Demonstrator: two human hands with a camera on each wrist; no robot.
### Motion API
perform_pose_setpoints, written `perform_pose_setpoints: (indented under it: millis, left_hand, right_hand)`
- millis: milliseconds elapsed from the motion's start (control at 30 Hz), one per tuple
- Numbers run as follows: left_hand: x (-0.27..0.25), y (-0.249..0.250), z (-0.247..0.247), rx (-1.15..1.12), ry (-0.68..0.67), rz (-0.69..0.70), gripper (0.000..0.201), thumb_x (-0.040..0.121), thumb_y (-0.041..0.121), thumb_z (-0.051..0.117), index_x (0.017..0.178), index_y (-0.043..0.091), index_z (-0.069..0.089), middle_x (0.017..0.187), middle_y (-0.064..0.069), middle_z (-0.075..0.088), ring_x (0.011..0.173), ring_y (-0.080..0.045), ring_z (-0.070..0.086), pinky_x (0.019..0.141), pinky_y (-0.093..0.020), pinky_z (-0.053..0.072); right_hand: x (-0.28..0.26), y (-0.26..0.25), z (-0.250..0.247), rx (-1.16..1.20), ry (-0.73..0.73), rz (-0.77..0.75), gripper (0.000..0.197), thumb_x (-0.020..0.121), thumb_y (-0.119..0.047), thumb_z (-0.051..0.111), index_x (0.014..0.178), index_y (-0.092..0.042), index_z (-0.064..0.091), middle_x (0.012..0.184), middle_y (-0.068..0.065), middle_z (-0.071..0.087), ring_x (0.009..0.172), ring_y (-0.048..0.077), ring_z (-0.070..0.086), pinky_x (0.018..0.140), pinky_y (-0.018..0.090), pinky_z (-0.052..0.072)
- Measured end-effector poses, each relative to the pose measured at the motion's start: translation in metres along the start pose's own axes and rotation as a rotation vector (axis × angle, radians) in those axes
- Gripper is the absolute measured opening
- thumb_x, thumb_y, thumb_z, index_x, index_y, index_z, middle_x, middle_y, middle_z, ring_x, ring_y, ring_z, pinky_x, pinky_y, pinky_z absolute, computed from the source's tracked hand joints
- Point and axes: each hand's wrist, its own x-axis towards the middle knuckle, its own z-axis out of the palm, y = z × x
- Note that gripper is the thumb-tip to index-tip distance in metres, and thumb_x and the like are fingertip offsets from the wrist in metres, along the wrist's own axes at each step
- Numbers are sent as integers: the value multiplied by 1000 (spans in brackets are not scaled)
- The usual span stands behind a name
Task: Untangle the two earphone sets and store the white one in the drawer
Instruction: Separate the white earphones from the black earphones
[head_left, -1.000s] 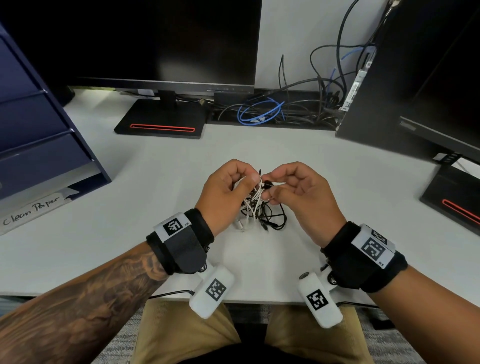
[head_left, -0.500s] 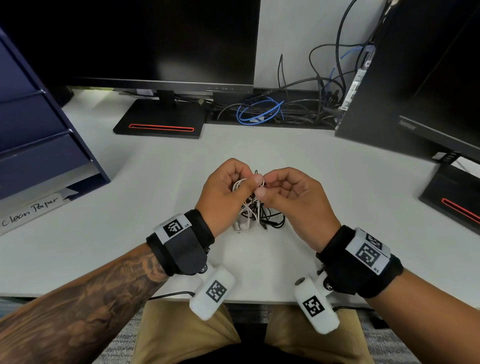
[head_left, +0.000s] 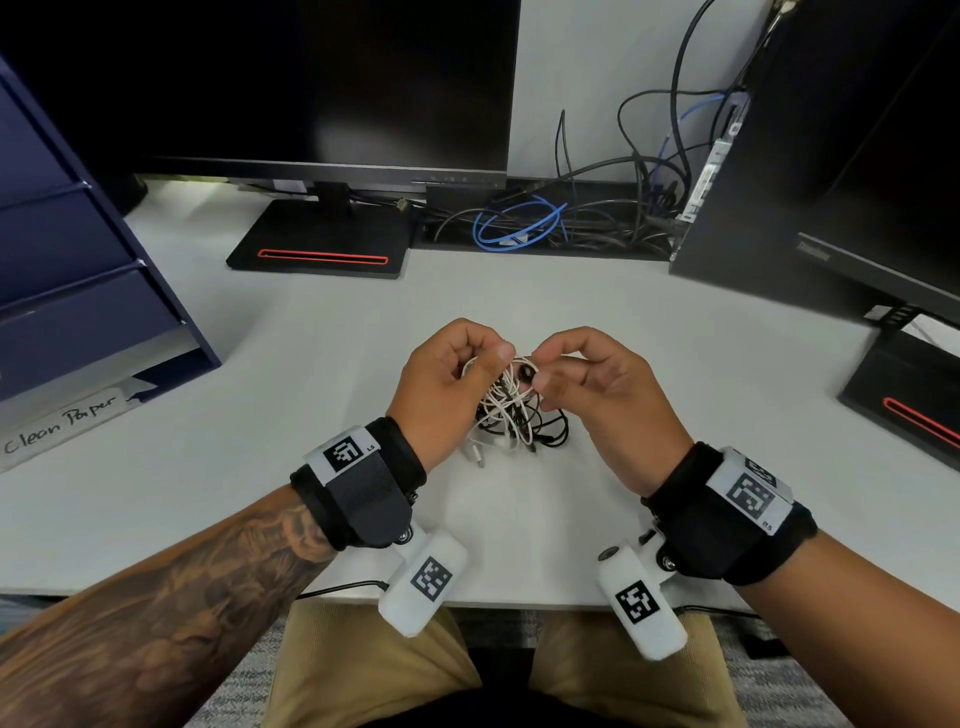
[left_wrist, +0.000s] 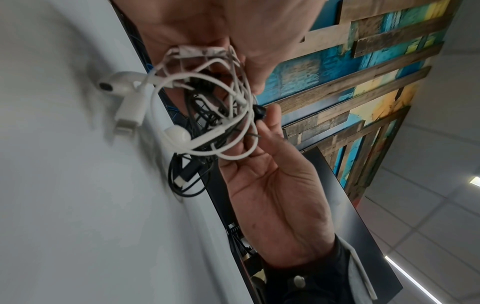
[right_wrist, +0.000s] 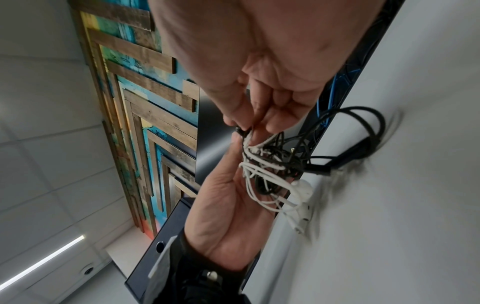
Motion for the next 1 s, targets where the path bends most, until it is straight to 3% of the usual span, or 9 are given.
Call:
perform_pose_setpoints:
  millis: [167, 300, 400, 533, 633, 733, 833, 933, 1000]
  left_hand:
    - [1, 1, -1, 12, 23, -9, 7, 96, 15, 63, 90, 10, 65, 76, 8, 67, 70, -7, 61, 70, -22, 49]
    - [4, 2, -3, 6, 56, -34, 9, 95, 18, 64, 91, 11, 64, 76, 1, 65, 72, -14, 60, 72, -30, 51]
    - [7, 3, -7, -12, 92, -42, 9, 95, 20, 65, 90, 12, 64, 76, -1, 64, 72, -13, 59, 72, -28, 51]
    - [6, 7, -5, -31, 105, -42, 12, 94, 19, 66, 89, 8, 62, 76, -8, 62, 71, -16, 57, 68, -25, 50]
    - [5, 8, -3, -40, 95, -45, 13, 95, 18, 65, 90, 6, 61, 78, -15, 62, 72, -24, 58, 70, -35, 51]
    - [8, 7, -7, -21, 113, -56, 12, 96, 20, 65, 87, 12, 60, 78, -15, 59, 72, -25, 55, 71, -40, 49]
    - [10, 5, -10, -4, 152, -65, 13, 97, 20, 62, 86, 13, 59, 79, -13, 59, 73, -21, 56, 73, -37, 50]
    - [11, 6, -12, -5, 172, -55, 12, 98, 17, 60, 89, 9, 58, 77, -7, 59, 68, -9, 57, 68, -21, 50]
    - [10, 8, -10, -8, 169, -44, 11, 98, 15, 59, 92, 7, 58, 76, -8, 58, 63, -5, 55, 62, -16, 49]
  right_hand:
    - [0, 7, 0, -59, -66, -34, 36, 88, 16, 62, 108, -12, 72, 103, 3, 73, 96, 14, 64, 85, 25, 53]
    - [2, 5, -1, -55, 5, -31, 17, 89, 3, 70, 97, -12, 73, 104, 12, 75, 92, 18, 66, 80, 26, 54]
    - [3, 2, -3, -58, 28, -17, 8, 91, -7, 70, 98, -10, 69, 105, 6, 75, 89, 14, 64, 75, 28, 53]
    - [2, 6, -1, -198, -18, -13, 30, 81, -33, 81, 91, -12, 63, 87, -2, 67, 80, 16, 62, 71, 32, 53]
    - [1, 9, 0, -262, -56, -22, 16, 87, -19, 79, 89, -9, 66, 85, -2, 71, 78, 19, 64, 70, 34, 55]
    - [2, 7, -4, -167, 11, -66, 5, 90, -11, 74, 89, -14, 71, 85, -5, 71, 76, 12, 62, 70, 28, 51]
    - [6, 3, -7, -39, 74, -73, 13, 84, -10, 70, 81, -22, 72, 90, -4, 71, 81, 12, 62, 69, 27, 50]
    - [5, 1, -9, 5, -3, -43, 13, 81, -15, 57, 75, -11, 68, 98, 5, 70, 87, 16, 61, 68, 27, 48]
    - [4, 3, -9, -26, -38, -24, 30, 83, -33, 57, 71, -6, 64, 96, 7, 70, 88, 16, 61, 70, 29, 47]
